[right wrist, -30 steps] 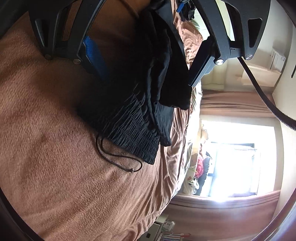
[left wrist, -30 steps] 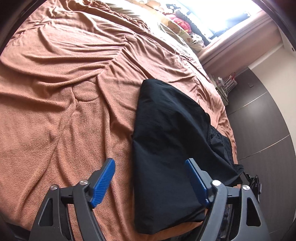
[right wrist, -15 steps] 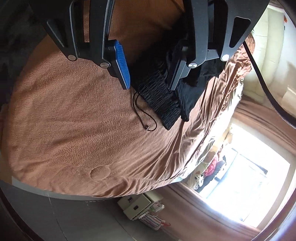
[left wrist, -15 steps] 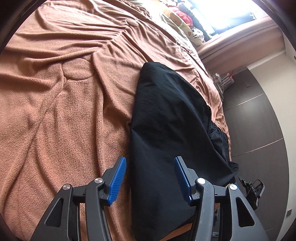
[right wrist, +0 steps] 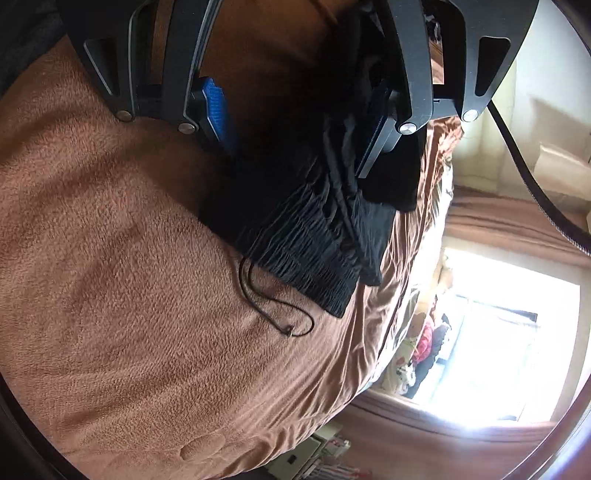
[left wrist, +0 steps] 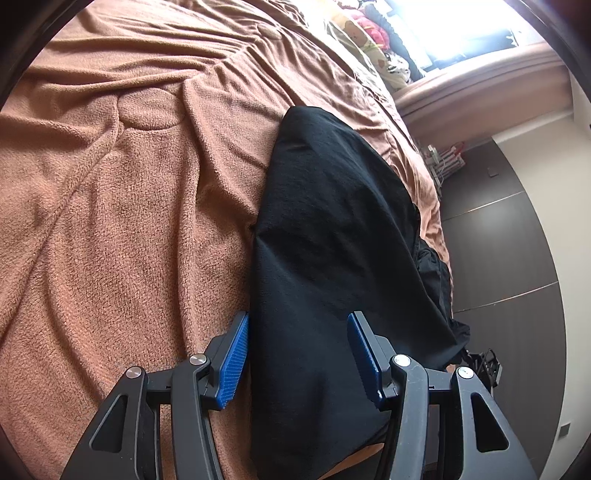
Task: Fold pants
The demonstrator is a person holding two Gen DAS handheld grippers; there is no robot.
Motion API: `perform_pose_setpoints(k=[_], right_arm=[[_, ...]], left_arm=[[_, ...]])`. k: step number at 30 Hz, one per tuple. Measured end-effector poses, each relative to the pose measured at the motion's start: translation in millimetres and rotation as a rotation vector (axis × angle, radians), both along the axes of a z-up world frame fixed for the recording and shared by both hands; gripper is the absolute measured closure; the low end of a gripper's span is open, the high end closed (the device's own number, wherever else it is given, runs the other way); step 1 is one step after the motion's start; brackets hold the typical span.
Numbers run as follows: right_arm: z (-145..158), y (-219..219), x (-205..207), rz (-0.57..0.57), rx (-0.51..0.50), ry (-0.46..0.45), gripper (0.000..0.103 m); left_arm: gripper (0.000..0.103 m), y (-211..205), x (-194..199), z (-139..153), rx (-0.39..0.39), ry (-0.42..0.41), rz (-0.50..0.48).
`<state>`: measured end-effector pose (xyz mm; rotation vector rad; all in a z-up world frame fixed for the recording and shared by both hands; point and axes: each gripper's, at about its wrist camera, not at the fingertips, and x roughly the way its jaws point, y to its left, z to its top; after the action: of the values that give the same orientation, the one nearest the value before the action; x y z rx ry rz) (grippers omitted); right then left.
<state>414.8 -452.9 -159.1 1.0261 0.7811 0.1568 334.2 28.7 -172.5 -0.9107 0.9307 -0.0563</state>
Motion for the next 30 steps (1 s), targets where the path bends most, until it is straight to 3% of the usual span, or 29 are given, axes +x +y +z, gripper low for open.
perform_pose_setpoints(k=[1,2,3,5,8,11,14,16,23,30], right_arm=[[1.5,-2.6,3.5,-0.019,-0.005,-0.008,0.045],[4.4,-4.2,6.4,-0.034,-0.033,-0.014,0.056],[9.1,-4.5,7.5,-0.043,-0.078,-0.014,0.075],[20.7,-3.6,6.5,-0.046,-0.154,-0.036,0.083],[34.8,2.6,-3.9,-0.056,-0.265,-0.083,0.083],[23.7,8.7,-0.6,-0.062,-0.346,-0.005,0.082],[12.7,2.3,-2.6,-0.065,-0.269,0.039,0.07],[21.7,-0.8,-11.4,-0.082,-0.291,0.044,0.057],[68.9,9.7,-43.4,0.033,-0.379,-0.048,0.056],[76.4,26.0,-10.3,0.153,-0.461,-0.066,0.056]], left_arm=[[0.047,-1.2,0.6,-0.1,-0.005,-0.003,0.0],[0.047,-2.7,1.0,-0.4,-0.007,-0.003,-0.002],[0.048,-4.1,1.6,-0.5,-0.007,-0.001,-0.005],[0.049,-5.6,2.3,-1.7,-0.01,0.005,-0.009],[0.049,-6.3,2.8,-2.1,-0.016,0.006,-0.01],[0.049,-7.6,4.0,-0.9,-0.011,0.004,-0.016],[0.049,-8.4,7.0,0.1,0.006,0.006,-0.023],[0.049,-8.4,7.9,1.2,0.007,0.003,-0.023],[0.048,-9.4,7.7,7.8,0.026,-0.013,-0.028],[0.047,-11.2,6.9,11.5,0.048,-0.017,-0.027]])
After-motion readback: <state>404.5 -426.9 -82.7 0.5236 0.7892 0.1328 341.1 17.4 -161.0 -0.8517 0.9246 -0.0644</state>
